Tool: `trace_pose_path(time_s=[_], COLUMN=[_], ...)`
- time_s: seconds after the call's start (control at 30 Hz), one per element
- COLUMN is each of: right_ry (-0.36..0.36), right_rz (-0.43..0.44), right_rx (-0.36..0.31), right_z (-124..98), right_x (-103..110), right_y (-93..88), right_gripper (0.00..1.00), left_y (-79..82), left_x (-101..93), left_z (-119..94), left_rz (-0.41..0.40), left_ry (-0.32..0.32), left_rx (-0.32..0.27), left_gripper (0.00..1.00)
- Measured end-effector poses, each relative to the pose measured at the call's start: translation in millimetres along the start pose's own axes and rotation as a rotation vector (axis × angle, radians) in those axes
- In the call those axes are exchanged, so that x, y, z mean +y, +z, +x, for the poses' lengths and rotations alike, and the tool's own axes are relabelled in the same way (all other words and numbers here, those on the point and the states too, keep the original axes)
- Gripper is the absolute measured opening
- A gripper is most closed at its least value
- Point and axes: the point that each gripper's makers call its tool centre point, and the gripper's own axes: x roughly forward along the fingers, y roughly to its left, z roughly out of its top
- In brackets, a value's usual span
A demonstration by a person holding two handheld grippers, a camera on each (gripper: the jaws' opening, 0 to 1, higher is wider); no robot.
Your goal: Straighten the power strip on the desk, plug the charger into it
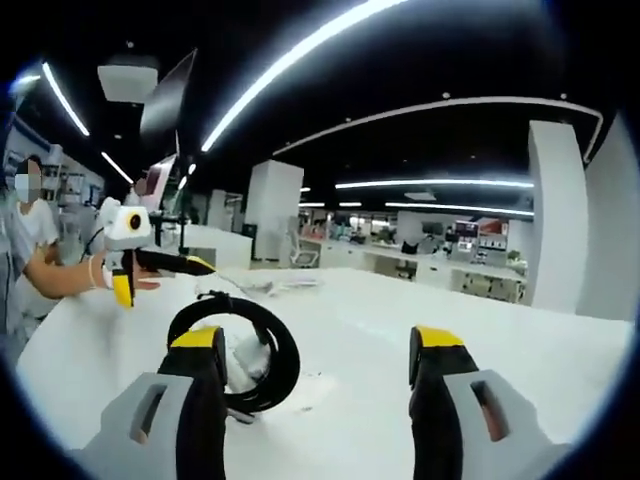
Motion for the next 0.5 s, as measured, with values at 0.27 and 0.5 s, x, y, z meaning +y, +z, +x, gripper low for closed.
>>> trace_pose_path(time_s=[0.27,0.5], right_ry=[0.059,0.102], right_rz=[-0.02,-0.023], right_rx=[0.022,0.014], right_z=[3.8,3.1], right_x=[6.9,13.7], right_y=[-5.2,-3.0], right_gripper=[0.62,0.47], left_y=[-1.4,-5.7], left_x=[2.7,3.7], left_z=[0.7,1.8], left_rz=[-0.006,-0.02], left_ry=[0.004,0.007], left_rx=[0.006,0.017], left_gripper=[0.99,0.99])
